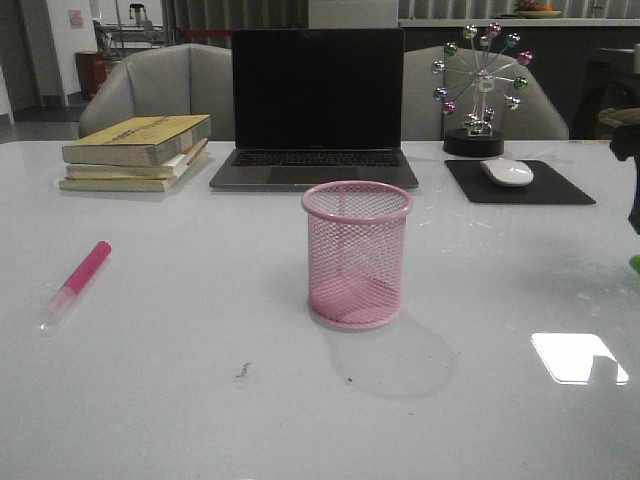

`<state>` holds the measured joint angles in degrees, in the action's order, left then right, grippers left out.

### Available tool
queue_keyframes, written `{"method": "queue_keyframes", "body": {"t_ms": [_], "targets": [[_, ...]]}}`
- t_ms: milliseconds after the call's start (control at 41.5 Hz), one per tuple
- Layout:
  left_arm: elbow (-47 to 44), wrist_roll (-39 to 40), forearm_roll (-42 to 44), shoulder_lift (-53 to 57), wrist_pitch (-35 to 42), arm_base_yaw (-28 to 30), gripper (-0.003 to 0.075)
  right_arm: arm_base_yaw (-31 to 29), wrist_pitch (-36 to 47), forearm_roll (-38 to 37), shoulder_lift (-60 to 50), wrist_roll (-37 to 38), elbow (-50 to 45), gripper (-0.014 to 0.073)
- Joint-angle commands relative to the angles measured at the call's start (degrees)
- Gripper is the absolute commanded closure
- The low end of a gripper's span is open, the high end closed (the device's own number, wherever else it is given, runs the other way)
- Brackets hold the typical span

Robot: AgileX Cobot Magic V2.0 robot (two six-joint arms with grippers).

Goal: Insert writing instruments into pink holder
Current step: 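Lower the right gripper over the green marker and close on it, then lift the green marker with the right gripper over the pink holder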

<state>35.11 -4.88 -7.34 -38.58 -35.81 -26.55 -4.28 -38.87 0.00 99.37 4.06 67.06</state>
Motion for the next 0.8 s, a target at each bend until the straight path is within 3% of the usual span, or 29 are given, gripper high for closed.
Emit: {"method": "queue_keyframes", "body": {"t_ms": [0, 410, 772], "targets": [[2.03, 0.04, -0.62, -0.25, 4.43, -0.43, 0.0140, -0.36, 1.30, -0.97, 1.15, 0.07, 5.00, 0.0035], [2.03, 0.04, -0.62, -0.25, 4.41, -0.43, 0.0140, -0.42, -2.11, -0.91, 11.40, -1.61, 14.34, 0.0035], [2.03, 0.04, -0.62, -0.25, 4.41, -0.43, 0.0140, -0.42, -2.84, -0.91, 14.40, -2.00, 14.95, 0.0035]]}}
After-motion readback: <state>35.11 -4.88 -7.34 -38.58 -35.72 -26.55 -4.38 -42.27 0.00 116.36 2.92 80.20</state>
